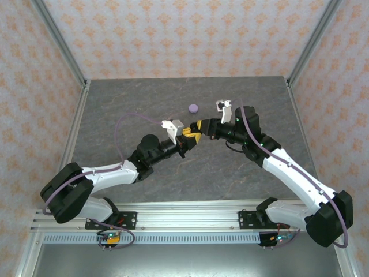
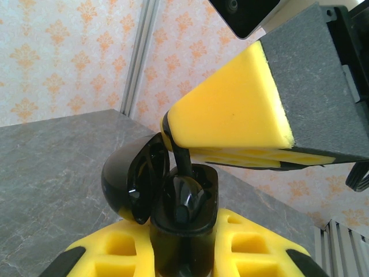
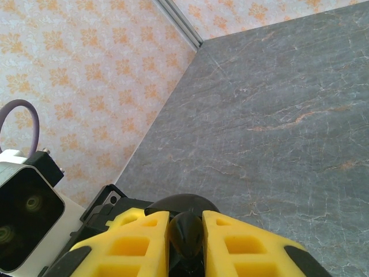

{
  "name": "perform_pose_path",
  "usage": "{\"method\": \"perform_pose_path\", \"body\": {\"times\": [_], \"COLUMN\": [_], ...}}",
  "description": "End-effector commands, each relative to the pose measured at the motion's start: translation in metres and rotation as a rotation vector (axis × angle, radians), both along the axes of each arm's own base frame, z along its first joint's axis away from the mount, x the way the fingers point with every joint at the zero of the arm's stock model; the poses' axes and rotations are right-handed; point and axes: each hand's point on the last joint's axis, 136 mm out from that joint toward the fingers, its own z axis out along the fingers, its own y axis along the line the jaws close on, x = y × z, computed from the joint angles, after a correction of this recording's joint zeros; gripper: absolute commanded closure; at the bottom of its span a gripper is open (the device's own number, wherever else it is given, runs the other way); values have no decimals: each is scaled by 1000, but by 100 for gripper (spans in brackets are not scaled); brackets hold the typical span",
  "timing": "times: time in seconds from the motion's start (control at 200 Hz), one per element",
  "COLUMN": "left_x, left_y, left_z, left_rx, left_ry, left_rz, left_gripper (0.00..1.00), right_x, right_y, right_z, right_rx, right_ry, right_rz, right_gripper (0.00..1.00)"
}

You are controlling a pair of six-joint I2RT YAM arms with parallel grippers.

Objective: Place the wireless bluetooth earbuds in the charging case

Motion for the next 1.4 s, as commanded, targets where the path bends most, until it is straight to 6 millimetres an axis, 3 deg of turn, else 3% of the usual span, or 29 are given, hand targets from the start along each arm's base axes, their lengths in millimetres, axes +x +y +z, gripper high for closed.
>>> {"method": "perform_pose_path", "body": {"times": [0.0,1.391], "left_x": [-1,1], "left_y": [-1,0], "left_z": [28,31], "left_rx": [-42,-20], "left_ry": [-50,-39], "left_rz": [6,18], "left_gripper": [87,85], "right_x": [-4,-23], "right_y": [6,4], "right_z": [13,-2], "right_rx": [-1,-70], "right_ry": [-37,-5], "right_rz": [36,94], "right_gripper": [79,77]}}
